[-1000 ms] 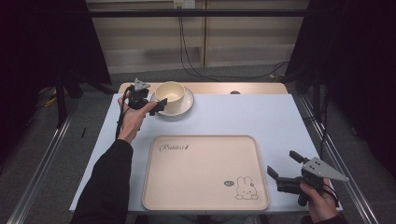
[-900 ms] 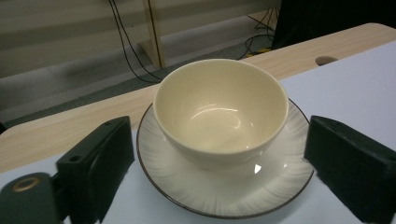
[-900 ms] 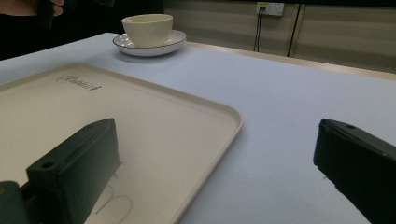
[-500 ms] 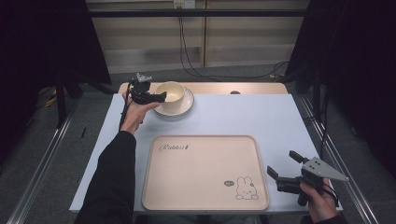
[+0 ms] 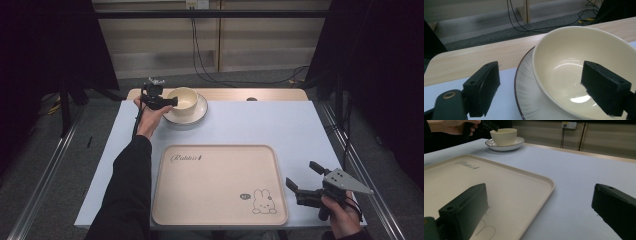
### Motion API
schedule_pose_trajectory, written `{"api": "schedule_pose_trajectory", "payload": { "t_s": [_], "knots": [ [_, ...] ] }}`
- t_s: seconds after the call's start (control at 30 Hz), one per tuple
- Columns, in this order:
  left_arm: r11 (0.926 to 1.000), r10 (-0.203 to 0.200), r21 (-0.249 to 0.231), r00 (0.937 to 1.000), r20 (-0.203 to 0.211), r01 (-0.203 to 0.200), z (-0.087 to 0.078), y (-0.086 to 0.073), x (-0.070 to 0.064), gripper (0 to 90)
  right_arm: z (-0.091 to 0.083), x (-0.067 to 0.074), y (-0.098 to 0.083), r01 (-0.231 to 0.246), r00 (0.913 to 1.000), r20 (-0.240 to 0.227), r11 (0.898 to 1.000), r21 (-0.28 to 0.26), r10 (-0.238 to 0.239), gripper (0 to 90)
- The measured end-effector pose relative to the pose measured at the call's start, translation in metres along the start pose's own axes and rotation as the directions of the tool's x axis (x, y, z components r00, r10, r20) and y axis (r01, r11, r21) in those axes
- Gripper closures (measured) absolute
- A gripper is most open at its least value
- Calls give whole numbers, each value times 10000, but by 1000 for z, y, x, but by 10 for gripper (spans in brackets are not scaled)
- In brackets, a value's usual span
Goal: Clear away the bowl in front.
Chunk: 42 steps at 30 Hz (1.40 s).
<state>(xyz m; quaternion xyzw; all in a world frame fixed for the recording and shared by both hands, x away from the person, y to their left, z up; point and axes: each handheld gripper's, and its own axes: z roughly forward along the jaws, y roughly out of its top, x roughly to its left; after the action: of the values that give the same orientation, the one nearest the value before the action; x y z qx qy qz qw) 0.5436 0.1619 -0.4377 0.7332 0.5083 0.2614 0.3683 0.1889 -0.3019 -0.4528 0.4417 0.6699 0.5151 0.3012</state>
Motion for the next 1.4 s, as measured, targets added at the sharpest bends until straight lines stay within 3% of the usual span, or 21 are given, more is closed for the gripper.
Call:
{"api": "schedule_pose_trajectory", "payload": {
  "t_s": [0.07, 0.13, 0.23, 0.3, 0.37, 0.43, 0.5, 0.53, 0.57, 0.67, 0.77, 0.83, 0.93, 1.1, 1.23, 1.3, 1.37, 1.4],
  "knots": [
    [9998, -83, 206, 10000, -40, 84, 4, -1, -1, 135, 0, 0, 0, 110, 9999, -2, 9999, -15, -110, 2],
    [9986, -147, 507, 9997, 171, 139, 9, -2, -1, 132, 0, 0, 0, 32, 10000, -62, 10000, -15, -32, 3],
    [9968, -138, 785, 9999, -46, 142, 13, -3, -1, 144, 0, 0, 0, 51, 9999, -112, 10000, -11, -51, 4],
    [9944, -628, 861, 9980, 74, 619, 17, -5, 0, 149, 1, 1, 0, 87, 9999, -82, 10000, -36, -87, 4],
    [9922, -347, 1205, 9994, 94, 333, 19, -7, 0, 162, 1, 1, 0, 103, 9999, -98, 9999, -32, -104, 5],
    [9893, -550, 1374, 9979, 335, 500, 19, -7, -1, 210, 1, 0, 0, 97, 9999, -93, 9999, -37, -97, 4],
    [9903, -698, 1234, 9968, 388, 645, 20, -7, -4, 278, 1, 0, 0, 128, 9998, -117, 9999, -8, -128, 5],
    [9881, -713, 1404, 9956, 601, 623, 20, -7, -3, 305, 1, 0, 0, 156, 9997, -162, 9999, 21, -155, 5],
    [9846, -1010, 1510, 9918, 785, 883, 21, -6, -3, 342, 1, 1, 0, 151, 9996, -225, 9999, 49, -150, 5],
    [9845, -1149, 1446, 9876, 1071, 989, 21, -6, -5, 428, 1, 1, 0, 150, 9996, -240, 9999, 51, -149, 5],
    [9854, -833, 1563, 9915, 1005, 669, 21, -5, -6, 439, 1, 0, 0, 135, 9997, -186, 9999, 35, -134, 5],
    [9836, -1003, 1588, 9909, 895, 852, 21, -5, -6, 453, 2, 1, 0, 83, 9997, -215, 9999, 85, -81, 5],
    [9826, -1032, 1646, 9900, 967, 864, 20, -5, -6, 512, 2, 1, 0, 95, 9997, -237, 9999, 85, -93, 5],
    [9805, -1061, 1762, 9894, 993, 874, 19, -5, -7, 531, 2, 1, 0, 145, 9996, -235, 9999, 64, -143, 5],
    [9775, -1182, 1886, 9858, 1197, 943, 19, -5, -7, 618, 2, 1, 0, 151, 9996, -242, 9999, 63, -149, 5],
    [9764, -1205, 1923, 9871, 1056, 986, 19, -6, -8, 668, 2, 1, 0, 100, 9997, -230, 9999, 72, -99, 5],
    [9724, -1346, 2077, 9828, 1262, 1065, 22, -7, -9, 665, 2, 1, 0, 124, 9997, -221, 9999, 69, -123, 5],
    [9727, -1352, 2048, 9836, 1198, 1088, 22, -8, -11, 681, 2, 1, 0, 98, 9997, -225, 9999, 72, -96, 5]
  ]
}}
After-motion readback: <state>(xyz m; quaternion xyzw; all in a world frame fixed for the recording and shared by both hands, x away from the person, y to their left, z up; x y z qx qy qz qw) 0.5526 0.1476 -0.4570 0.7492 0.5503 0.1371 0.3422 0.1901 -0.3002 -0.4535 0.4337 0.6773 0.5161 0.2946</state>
